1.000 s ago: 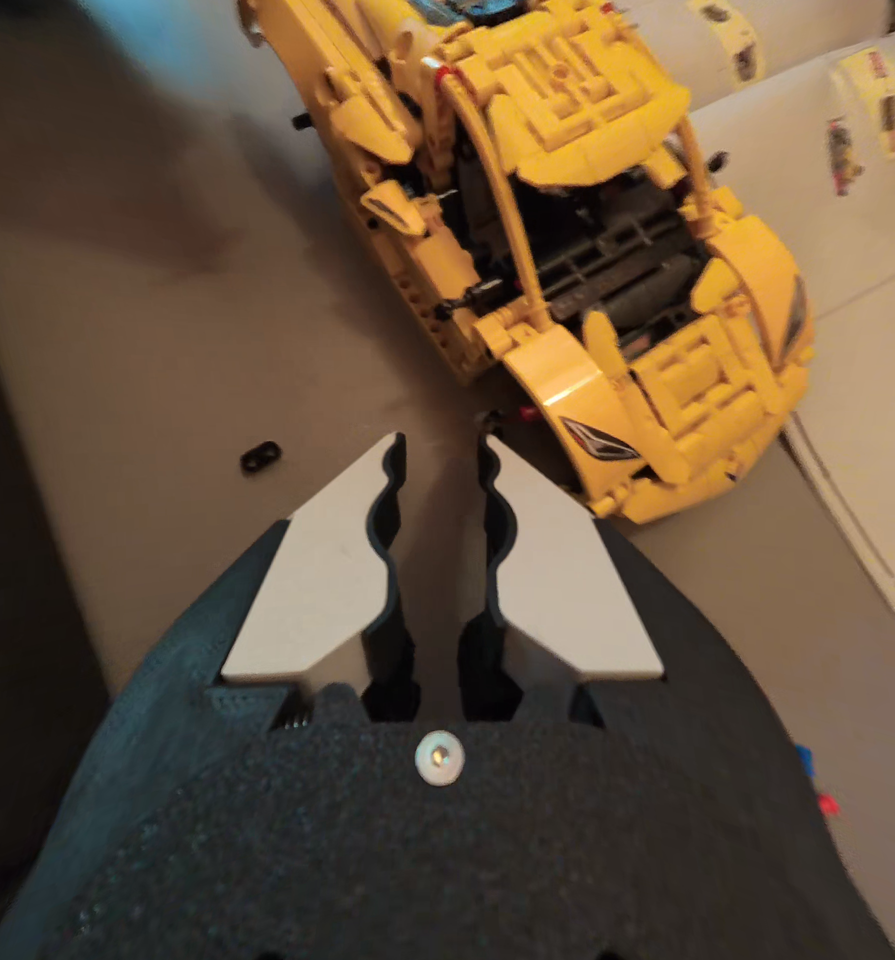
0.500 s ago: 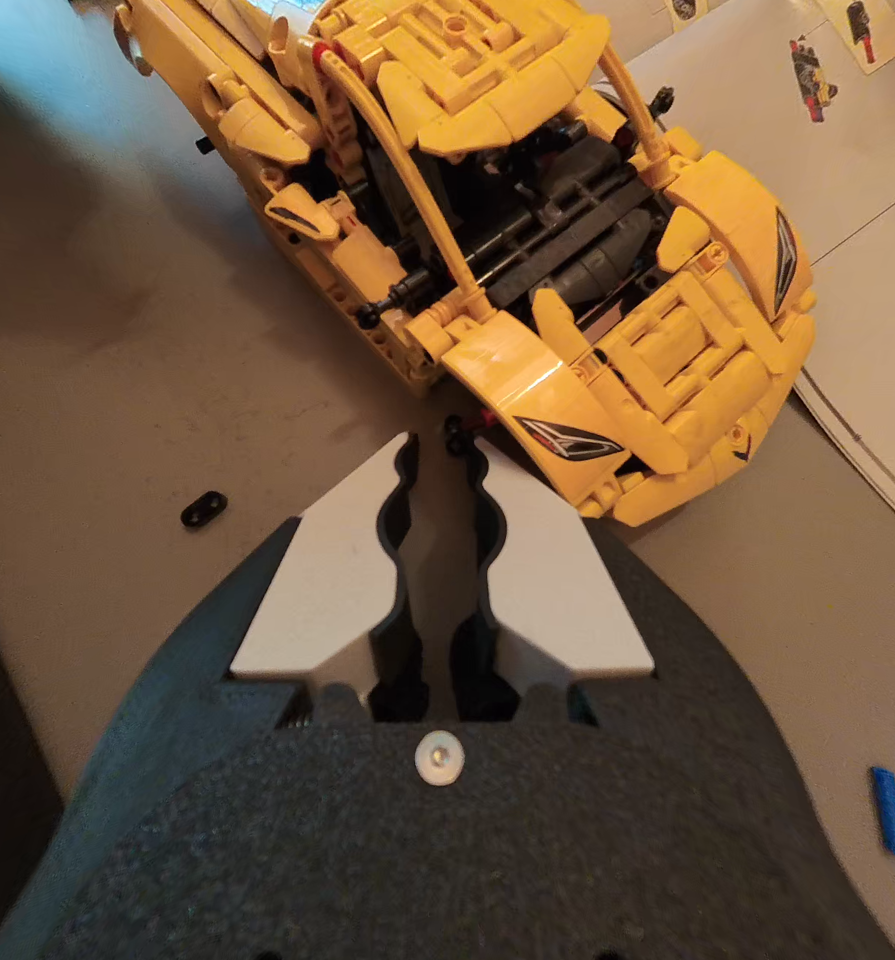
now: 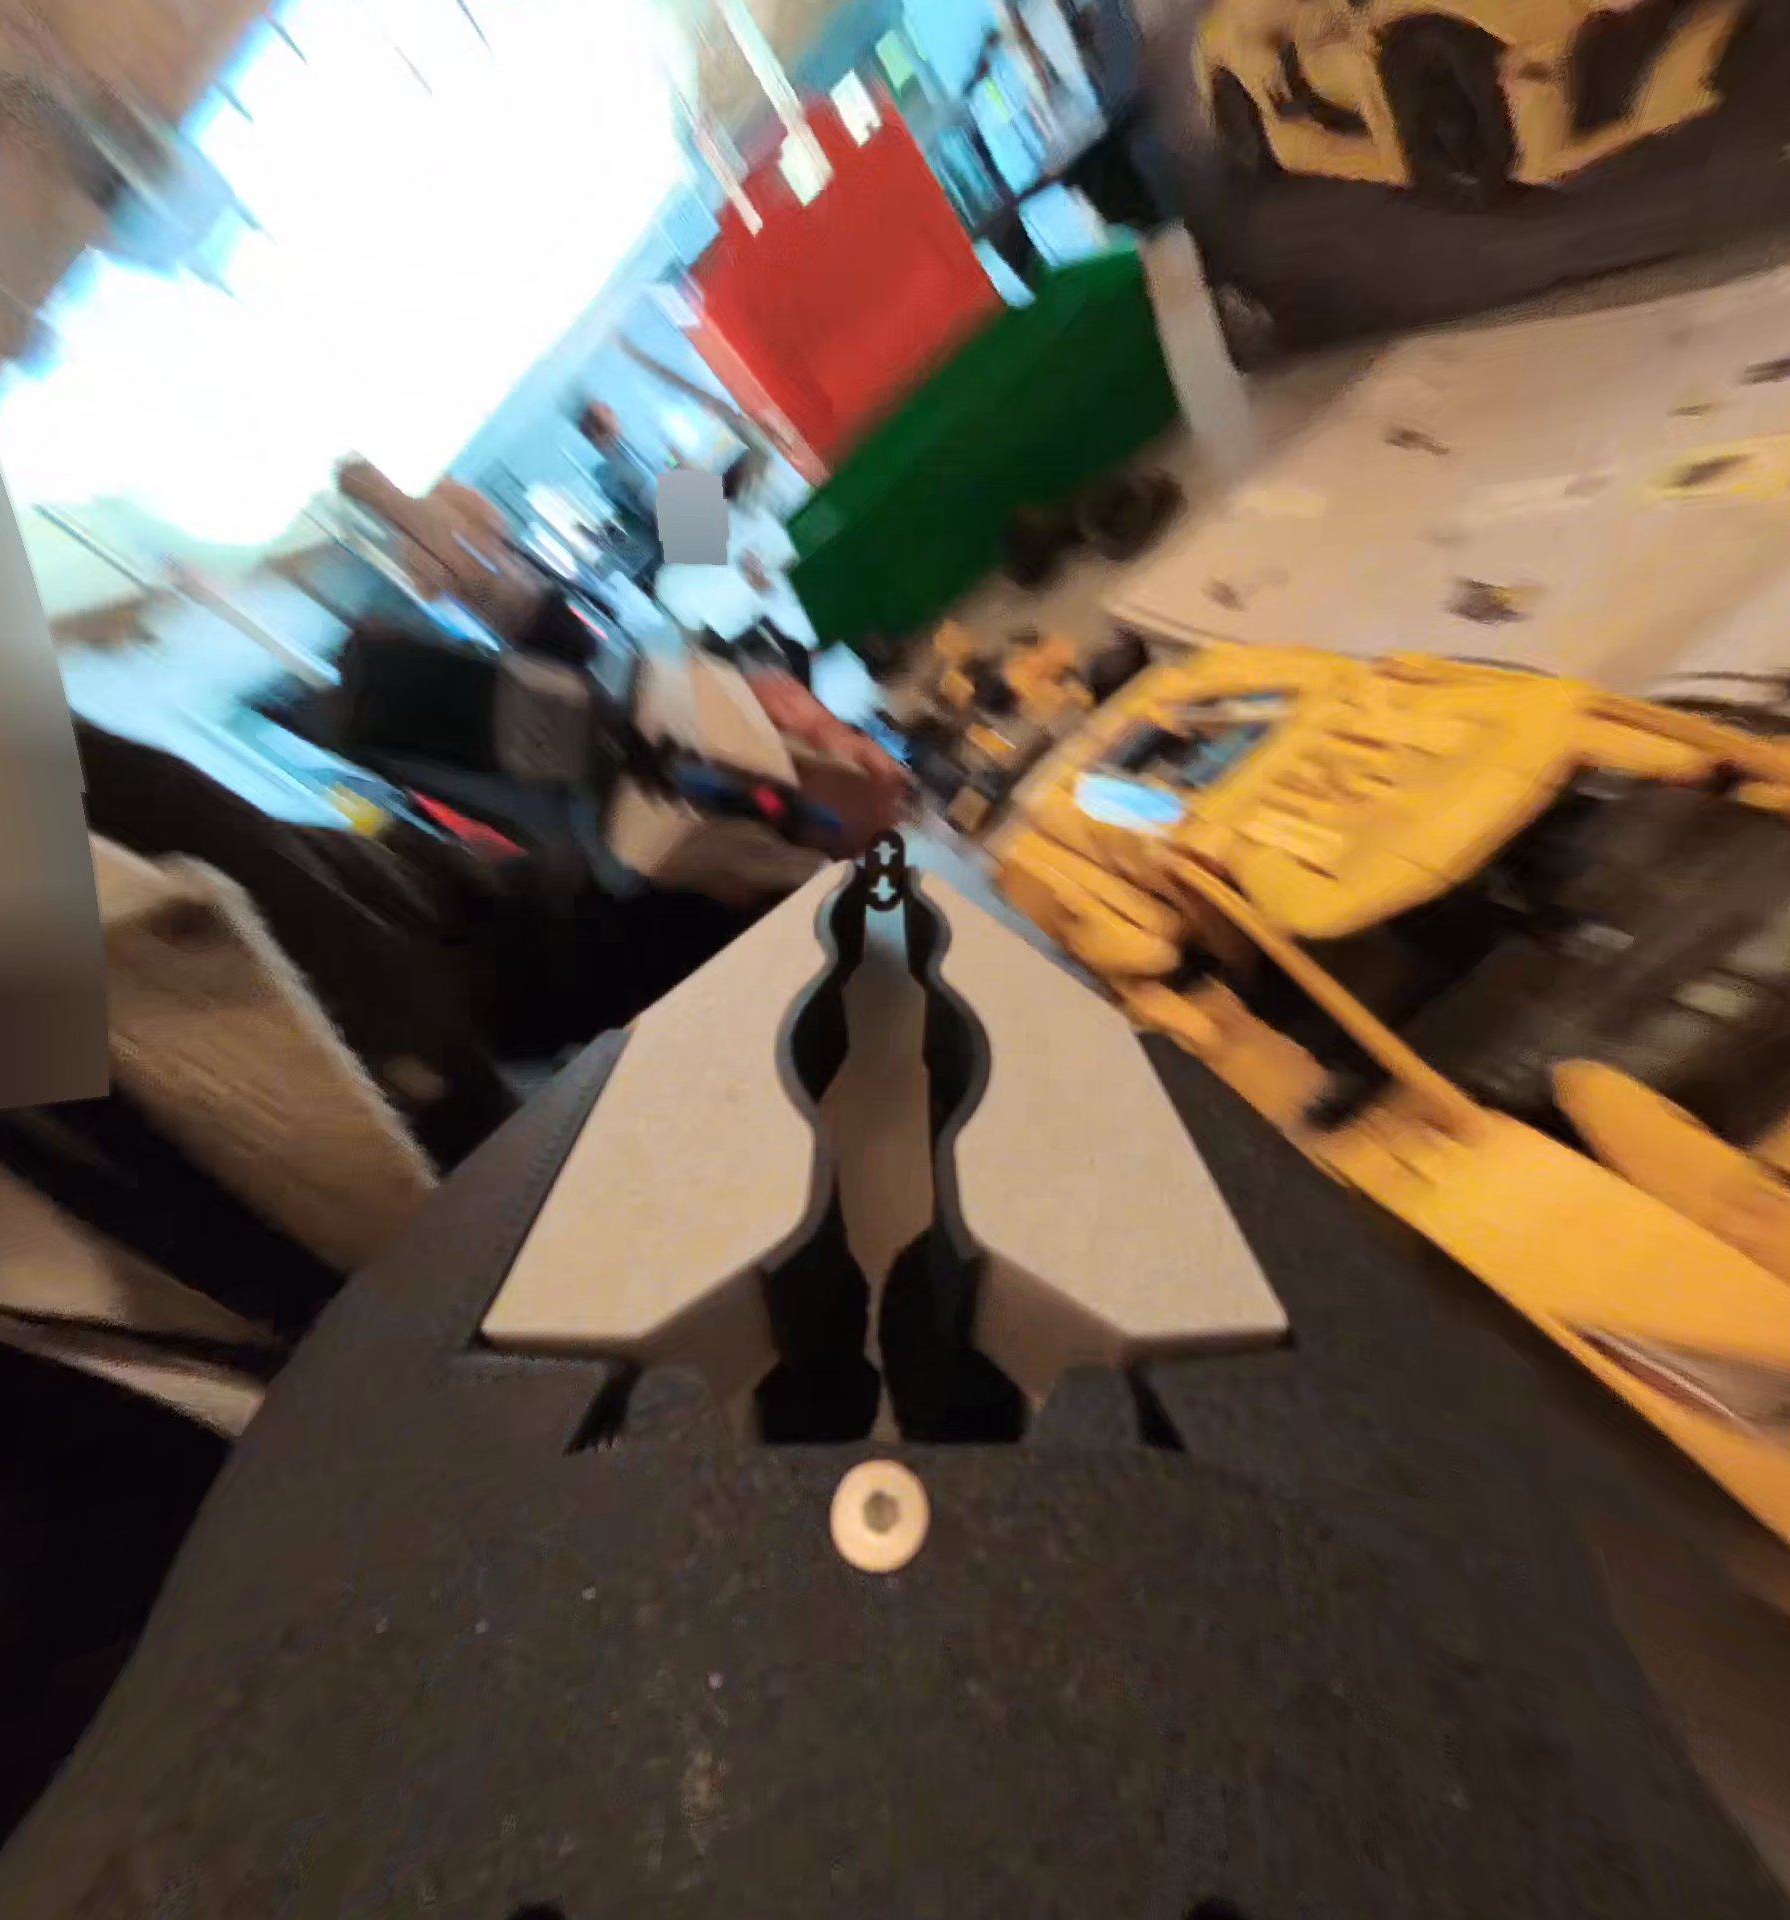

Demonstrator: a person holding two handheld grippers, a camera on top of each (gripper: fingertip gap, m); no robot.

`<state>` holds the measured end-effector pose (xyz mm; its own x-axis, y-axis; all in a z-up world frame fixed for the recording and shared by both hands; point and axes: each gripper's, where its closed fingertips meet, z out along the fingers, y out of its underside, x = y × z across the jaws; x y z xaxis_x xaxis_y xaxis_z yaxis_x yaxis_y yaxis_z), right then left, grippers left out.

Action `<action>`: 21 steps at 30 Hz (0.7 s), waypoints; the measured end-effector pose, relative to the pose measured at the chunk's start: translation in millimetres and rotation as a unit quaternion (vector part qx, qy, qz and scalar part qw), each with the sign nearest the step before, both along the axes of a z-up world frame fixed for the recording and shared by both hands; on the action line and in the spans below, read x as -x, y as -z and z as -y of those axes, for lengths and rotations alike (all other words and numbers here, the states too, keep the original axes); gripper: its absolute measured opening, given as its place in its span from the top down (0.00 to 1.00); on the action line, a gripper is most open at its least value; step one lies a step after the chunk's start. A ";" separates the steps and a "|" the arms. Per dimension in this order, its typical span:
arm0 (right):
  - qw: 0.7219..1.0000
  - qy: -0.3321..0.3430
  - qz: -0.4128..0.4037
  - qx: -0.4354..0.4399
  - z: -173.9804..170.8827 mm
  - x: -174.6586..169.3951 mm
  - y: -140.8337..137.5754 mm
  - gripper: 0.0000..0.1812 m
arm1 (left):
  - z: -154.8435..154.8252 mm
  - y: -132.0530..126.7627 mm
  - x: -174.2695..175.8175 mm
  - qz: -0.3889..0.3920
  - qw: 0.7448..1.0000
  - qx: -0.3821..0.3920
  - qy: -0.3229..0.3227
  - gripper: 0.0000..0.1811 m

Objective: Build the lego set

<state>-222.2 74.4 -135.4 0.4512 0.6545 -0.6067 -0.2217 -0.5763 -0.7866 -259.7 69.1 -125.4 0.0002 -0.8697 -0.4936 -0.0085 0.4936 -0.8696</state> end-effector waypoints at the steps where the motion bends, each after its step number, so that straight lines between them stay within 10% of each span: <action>1: 0.998 -0.010 -0.065 0.022 -3.1 10.2 -9.8 0.97 | -1.2 -3.0 0.9 0.006 1.000 -0.008 -0.009 0.96; 5: 0.971 -0.036 -0.219 0.091 -9.3 35.5 -18.8 0.98 | -6.3 -5.2 2.3 0.007 1.000 -0.014 -0.026 0.96; 21: 0.966 -0.038 -0.232 0.106 -11.5 43.2 -10.6 0.97 | -10.8 1.6 2.2 -0.019 0.998 -0.024 -0.049 0.97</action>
<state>-265.5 85.9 -124.8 0.0536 0.5136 -0.8564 -0.4735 -0.7420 -0.4746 -261.8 79.8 -127.1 0.0651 -0.8420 -0.5355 -0.0908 0.5294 -0.8435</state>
